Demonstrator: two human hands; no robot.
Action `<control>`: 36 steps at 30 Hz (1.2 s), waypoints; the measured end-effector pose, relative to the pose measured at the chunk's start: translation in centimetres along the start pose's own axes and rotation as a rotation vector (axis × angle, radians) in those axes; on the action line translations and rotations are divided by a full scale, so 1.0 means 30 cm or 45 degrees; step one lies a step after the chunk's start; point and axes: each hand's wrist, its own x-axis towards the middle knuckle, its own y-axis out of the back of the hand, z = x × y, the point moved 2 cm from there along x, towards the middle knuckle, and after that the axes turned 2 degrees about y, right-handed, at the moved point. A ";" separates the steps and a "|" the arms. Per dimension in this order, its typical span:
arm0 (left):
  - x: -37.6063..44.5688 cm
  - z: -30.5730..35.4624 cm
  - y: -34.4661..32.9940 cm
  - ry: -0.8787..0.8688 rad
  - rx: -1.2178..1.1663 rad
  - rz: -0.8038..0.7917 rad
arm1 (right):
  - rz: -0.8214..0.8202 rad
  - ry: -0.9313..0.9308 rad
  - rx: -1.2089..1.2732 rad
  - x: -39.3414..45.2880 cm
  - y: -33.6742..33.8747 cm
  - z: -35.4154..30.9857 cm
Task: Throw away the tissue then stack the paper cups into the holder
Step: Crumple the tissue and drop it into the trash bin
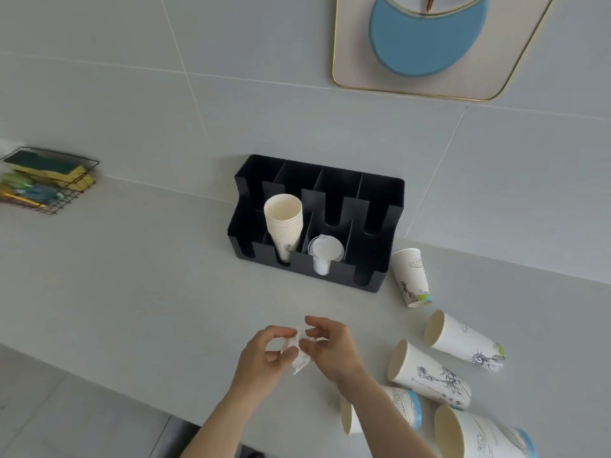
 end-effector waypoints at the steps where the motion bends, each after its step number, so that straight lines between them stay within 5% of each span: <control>1: -0.006 -0.009 0.029 0.014 -0.003 0.030 | -0.047 0.016 -0.020 0.000 -0.031 -0.007; 7: -0.032 -0.076 0.226 0.070 -0.003 0.291 | -0.349 0.020 -0.020 -0.001 -0.243 -0.074; 23: -0.207 -0.629 0.870 0.299 -0.248 0.674 | -0.600 0.198 -0.497 -0.021 -1.139 -0.105; 36: -0.238 -1.045 0.847 0.566 -0.001 0.689 | -0.696 0.212 -1.018 -0.039 -1.413 0.189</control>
